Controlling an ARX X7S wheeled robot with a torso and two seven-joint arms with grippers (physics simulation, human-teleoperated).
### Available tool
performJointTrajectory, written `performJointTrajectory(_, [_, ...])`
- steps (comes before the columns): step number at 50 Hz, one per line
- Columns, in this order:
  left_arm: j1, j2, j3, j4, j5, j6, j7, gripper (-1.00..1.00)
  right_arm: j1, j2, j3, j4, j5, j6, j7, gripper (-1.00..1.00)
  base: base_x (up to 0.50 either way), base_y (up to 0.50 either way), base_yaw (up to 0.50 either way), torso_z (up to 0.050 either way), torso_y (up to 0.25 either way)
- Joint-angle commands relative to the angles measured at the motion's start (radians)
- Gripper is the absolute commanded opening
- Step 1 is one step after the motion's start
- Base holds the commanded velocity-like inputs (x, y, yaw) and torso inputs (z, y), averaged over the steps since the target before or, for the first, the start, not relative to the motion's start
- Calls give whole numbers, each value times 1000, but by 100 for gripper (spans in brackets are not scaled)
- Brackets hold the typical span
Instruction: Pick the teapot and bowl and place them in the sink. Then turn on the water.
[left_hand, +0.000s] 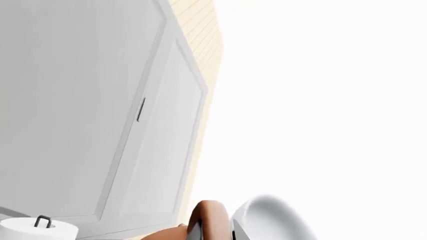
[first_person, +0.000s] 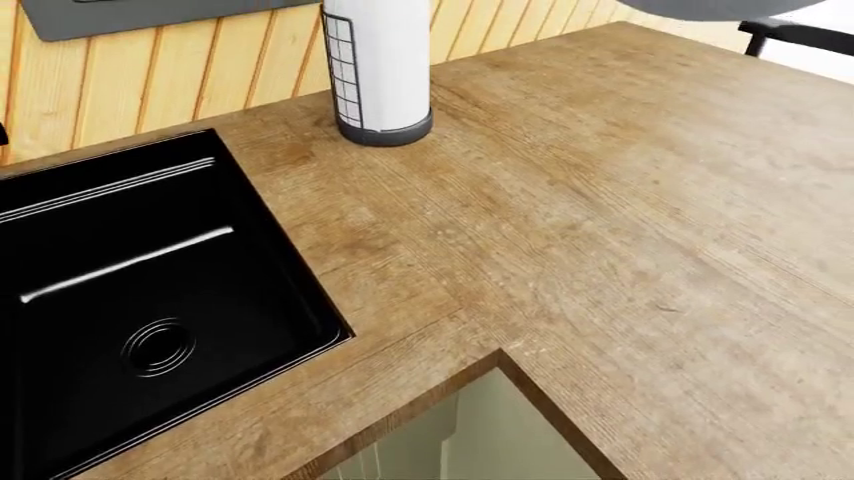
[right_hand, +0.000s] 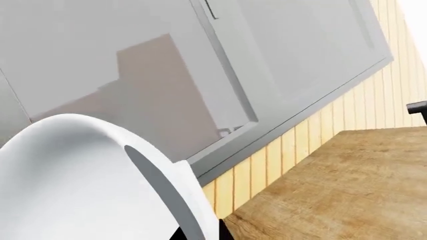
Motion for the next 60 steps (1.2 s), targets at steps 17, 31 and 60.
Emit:
performJointTrajectory(17, [-19, 1, -7, -9, 4, 13, -6, -100, 88, 27, -31, -48, -64, 50, -55, -100, -350, 38, 0, 0, 0])
performJointTrajectory(31, [-20, -1, -7, -7, 1, 14, -7, -100, 88, 41, -76, -64, -137, 98, -73, -100, -151, -105, 429, 0, 0])
performJointTrajectory(60, [-14, 3, -3, 0, 3, 17, -2, -100, 32, 67, -84, -102, -171, 90, -67, -100, -13, -28, 500, 0, 1])
